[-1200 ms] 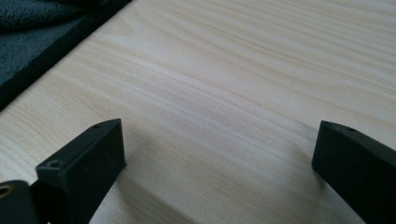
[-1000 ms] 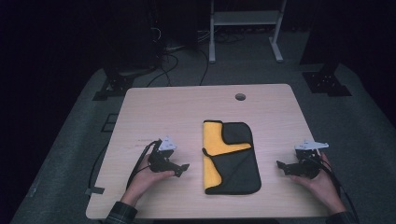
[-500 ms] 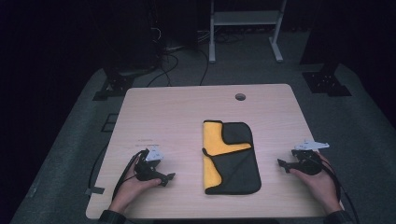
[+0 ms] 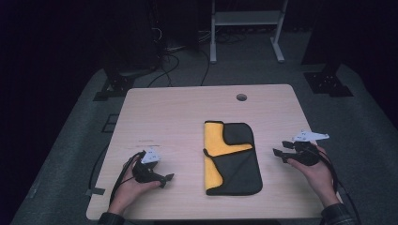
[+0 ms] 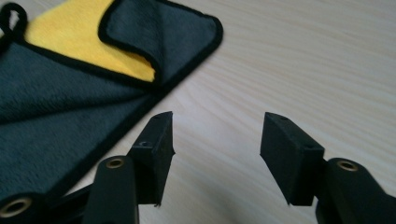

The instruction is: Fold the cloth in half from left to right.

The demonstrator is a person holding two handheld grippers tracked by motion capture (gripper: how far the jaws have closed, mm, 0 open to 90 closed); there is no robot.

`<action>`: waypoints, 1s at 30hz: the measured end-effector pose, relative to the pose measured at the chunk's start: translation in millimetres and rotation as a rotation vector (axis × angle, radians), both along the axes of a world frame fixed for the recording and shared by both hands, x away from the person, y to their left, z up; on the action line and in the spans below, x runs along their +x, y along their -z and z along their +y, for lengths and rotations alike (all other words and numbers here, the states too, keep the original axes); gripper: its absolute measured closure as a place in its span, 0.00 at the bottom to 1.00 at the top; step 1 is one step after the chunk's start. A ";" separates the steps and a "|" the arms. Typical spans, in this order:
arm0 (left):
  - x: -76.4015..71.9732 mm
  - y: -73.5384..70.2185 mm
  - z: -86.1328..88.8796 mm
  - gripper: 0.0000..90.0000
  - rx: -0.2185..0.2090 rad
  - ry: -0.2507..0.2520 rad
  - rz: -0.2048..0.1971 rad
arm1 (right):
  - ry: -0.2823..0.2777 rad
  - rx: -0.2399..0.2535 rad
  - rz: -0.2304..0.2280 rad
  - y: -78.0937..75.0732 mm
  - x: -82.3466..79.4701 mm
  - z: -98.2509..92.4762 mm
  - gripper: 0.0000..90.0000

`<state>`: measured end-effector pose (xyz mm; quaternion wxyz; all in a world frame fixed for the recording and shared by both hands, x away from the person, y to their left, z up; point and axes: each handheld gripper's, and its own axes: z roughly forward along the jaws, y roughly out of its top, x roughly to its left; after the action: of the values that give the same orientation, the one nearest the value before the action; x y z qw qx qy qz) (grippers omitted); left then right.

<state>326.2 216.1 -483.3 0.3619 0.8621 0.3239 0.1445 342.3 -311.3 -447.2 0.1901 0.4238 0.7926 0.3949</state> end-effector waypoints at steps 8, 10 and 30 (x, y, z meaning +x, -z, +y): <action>0.9 -0.3 -0.2 0.01 0.004 -0.001 0.003 | -0.063 0.027 -0.010 -11.6 11.5 17.1 0.55; 1.1 -0.2 -0.4 0.01 0.004 -0.004 0.002 | -0.078 0.024 -0.014 -13.4 13.9 21.9 0.55; 2.4 0.1 -1.1 0.00 0.004 0.000 0.004 | -0.204 0.043 -0.031 -23.3 37.1 74.4 0.61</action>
<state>328.6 215.0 -483.4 0.3594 0.8631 0.3245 0.1435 379.4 -236.9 -423.9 0.1519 0.3388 0.8199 0.4358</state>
